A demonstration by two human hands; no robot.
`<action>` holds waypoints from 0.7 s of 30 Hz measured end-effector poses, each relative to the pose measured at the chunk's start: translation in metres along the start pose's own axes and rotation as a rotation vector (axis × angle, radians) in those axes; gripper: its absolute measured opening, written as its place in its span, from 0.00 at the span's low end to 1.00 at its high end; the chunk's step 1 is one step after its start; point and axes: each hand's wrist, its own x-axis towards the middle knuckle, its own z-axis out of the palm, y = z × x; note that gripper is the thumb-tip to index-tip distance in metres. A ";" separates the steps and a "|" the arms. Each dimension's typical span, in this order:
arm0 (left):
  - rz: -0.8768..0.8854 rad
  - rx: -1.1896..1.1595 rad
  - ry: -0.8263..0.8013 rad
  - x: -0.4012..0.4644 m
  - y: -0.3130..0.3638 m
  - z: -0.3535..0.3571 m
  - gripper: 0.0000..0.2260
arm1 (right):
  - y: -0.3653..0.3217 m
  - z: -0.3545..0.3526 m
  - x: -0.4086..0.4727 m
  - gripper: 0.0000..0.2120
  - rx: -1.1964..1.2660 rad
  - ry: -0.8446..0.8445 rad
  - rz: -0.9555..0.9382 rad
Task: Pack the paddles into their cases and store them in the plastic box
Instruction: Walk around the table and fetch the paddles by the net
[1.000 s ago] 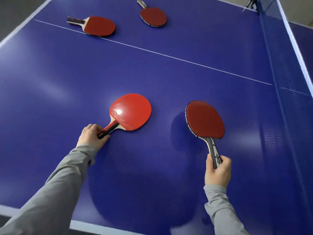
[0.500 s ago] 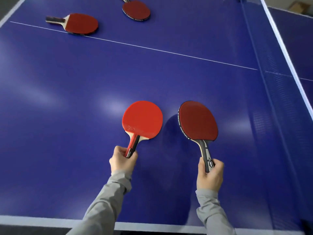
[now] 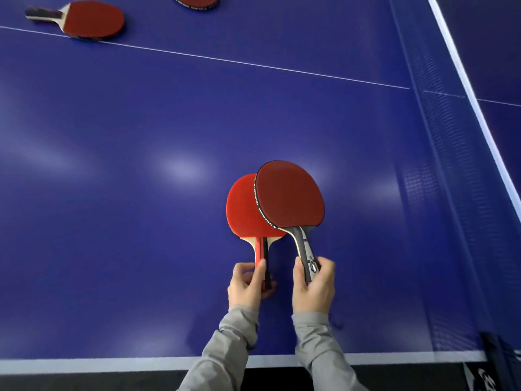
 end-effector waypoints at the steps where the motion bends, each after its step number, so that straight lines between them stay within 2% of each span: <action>1: -0.039 -0.065 -0.025 0.000 0.001 -0.001 0.13 | 0.000 0.003 -0.003 0.13 0.007 -0.010 0.002; 7: -0.172 -0.148 -0.150 0.007 0.004 -0.008 0.25 | -0.006 0.021 -0.024 0.13 0.001 -0.105 0.000; 11: -0.197 -0.150 -0.175 0.010 0.002 -0.010 0.26 | -0.012 0.030 -0.033 0.14 -0.050 -0.135 -0.047; 16: -0.190 -0.155 -0.140 0.013 0.001 -0.009 0.25 | -0.015 0.035 -0.040 0.17 -0.300 -0.174 -0.092; 21: -0.189 -0.109 -0.122 0.013 0.005 -0.007 0.25 | -0.012 0.029 -0.042 0.22 -0.318 -0.188 -0.134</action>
